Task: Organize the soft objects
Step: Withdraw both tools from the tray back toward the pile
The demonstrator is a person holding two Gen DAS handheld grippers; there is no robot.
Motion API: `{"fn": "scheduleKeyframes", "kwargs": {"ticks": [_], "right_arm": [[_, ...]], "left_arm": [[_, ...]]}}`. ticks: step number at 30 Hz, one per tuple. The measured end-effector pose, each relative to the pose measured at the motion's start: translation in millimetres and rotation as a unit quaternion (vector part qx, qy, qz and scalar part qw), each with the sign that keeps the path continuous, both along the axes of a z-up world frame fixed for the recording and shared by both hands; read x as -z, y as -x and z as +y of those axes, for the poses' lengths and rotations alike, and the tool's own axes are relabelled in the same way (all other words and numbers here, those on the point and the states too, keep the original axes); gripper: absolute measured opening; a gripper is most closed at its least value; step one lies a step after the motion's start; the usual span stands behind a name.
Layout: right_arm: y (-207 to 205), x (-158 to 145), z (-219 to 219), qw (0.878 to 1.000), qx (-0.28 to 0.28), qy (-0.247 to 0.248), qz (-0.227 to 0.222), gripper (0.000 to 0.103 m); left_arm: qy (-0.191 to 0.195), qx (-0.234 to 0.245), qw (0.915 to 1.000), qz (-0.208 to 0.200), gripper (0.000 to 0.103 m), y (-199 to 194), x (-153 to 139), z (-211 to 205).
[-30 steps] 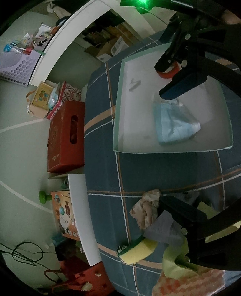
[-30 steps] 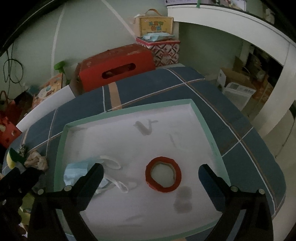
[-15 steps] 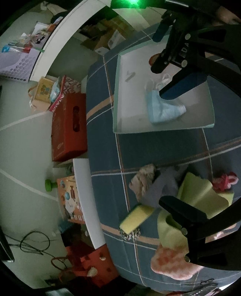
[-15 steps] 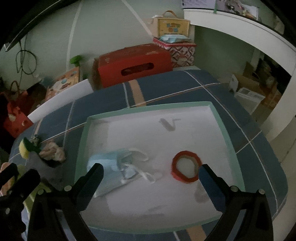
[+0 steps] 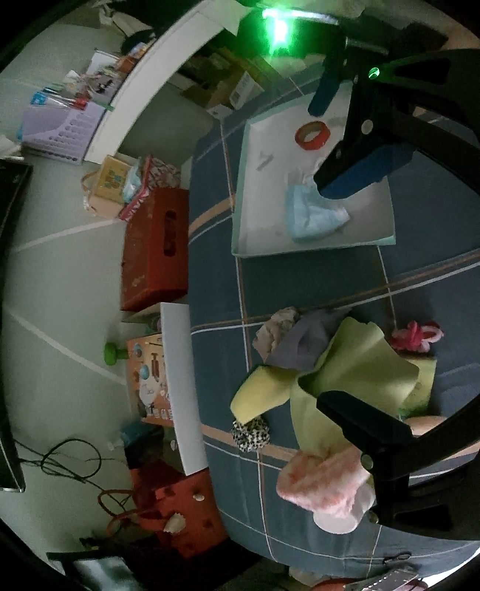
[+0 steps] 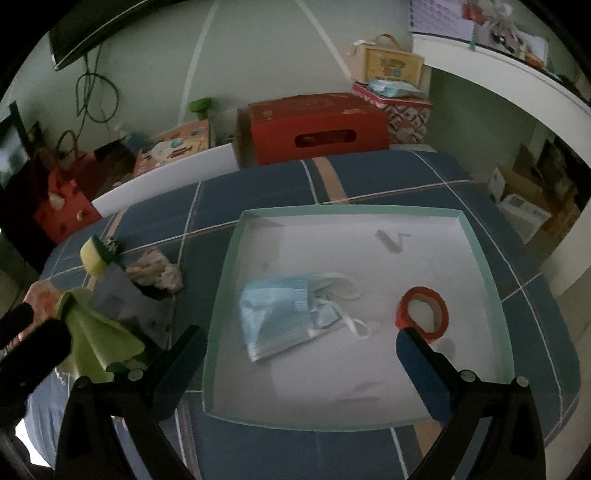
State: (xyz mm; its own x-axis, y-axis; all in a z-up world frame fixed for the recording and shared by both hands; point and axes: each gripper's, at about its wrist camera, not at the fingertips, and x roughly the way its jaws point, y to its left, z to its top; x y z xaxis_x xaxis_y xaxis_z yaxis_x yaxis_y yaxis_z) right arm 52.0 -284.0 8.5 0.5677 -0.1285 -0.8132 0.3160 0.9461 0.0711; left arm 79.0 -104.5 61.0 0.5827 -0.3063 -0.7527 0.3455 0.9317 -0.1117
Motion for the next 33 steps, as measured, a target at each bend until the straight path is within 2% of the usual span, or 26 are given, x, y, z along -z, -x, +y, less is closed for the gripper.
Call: {"fn": "scheduleKeyframes", "kwargs": {"ticks": [4, 9, 13, 19, 23, 27, 33], "right_arm": [[-2.0, -2.1, 10.3, 1.000, -0.009, 0.004, -0.002, 0.103], [-7.4, -3.4, 30.0, 0.999, -0.036, -0.006, -0.012, 0.103], [-14.0, -1.1, 54.1, 0.997, -0.072, -0.015, -0.013, 0.103], [-18.8, 0.9, 88.9, 0.993, -0.116, -0.022, -0.020, 0.103], [-18.6, 5.2, 112.5, 0.988, -0.151, -0.038, -0.020, 0.103], [-15.2, 16.3, 133.4, 0.982, -0.185, -0.045, -0.007, 0.103], [-8.8, 41.5, 147.8, 0.980, -0.192, -0.047, 0.024, 0.103]], "left_arm": [[0.001, -0.023, 0.9997, -0.004, 0.103, 3.4, -4.9, 23.9], [0.000, -0.083, 0.9962, -0.025, 0.103, 5.4, -14.9, 67.2], [0.011, -0.147, 0.9890, -0.017, 0.103, -2.8, -12.9, 109.2], [0.032, -0.235, 0.9712, 0.021, 0.103, -9.0, 4.8, 164.5], [0.048, -0.248, 0.9669, 0.036, 0.103, -6.4, 13.2, 178.3], [0.054, -0.242, 0.9671, 0.056, 0.103, -6.2, 26.4, 178.9], [0.061, -0.230, 0.9663, 0.098, 0.103, 3.1, 54.8, 177.8]]}}
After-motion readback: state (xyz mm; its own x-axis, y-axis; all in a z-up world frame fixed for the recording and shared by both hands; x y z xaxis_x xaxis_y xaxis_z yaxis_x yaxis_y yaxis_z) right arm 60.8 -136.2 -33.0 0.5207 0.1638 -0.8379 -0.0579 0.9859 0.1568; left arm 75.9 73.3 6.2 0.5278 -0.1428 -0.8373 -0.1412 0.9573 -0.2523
